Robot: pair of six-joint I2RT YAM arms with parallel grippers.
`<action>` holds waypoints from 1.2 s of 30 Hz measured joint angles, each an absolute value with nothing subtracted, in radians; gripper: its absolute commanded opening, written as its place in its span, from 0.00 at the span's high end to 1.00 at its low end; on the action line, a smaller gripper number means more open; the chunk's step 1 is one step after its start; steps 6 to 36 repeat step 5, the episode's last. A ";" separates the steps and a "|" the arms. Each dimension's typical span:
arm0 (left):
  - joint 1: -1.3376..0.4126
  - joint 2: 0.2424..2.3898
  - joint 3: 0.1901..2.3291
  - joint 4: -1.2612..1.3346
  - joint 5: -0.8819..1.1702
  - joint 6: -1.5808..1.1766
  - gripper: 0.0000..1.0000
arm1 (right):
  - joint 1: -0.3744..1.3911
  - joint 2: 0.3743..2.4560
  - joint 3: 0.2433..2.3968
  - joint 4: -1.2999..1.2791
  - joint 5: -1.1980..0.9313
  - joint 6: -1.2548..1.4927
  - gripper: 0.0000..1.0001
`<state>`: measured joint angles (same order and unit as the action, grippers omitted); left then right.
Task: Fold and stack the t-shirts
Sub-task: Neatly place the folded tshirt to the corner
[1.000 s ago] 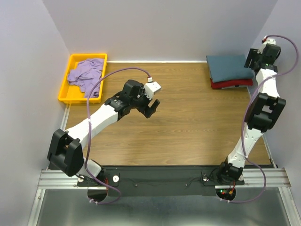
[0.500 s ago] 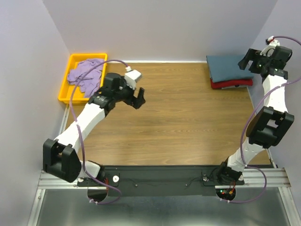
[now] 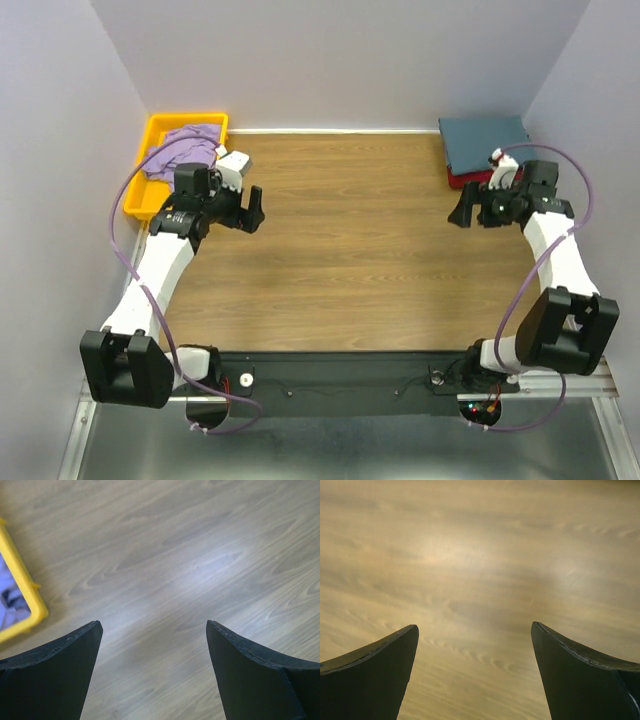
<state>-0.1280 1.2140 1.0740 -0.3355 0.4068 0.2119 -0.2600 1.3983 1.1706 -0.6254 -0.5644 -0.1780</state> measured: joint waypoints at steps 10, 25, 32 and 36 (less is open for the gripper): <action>-0.128 1.174 0.957 -0.377 0.347 0.246 0.03 | -0.247 1.275 0.989 -0.660 -0.535 -0.255 0.00; -0.128 1.174 0.957 -0.377 0.347 0.246 0.03 | -0.247 1.275 0.989 -0.660 -0.535 -0.255 0.00; -0.128 1.174 0.957 -0.377 0.347 0.246 0.03 | -0.247 1.275 0.989 -0.660 -0.535 -0.255 0.00; -0.128 1.174 0.957 -0.377 0.347 0.246 0.03 | -0.247 1.275 0.989 -0.660 -0.535 -0.255 0.00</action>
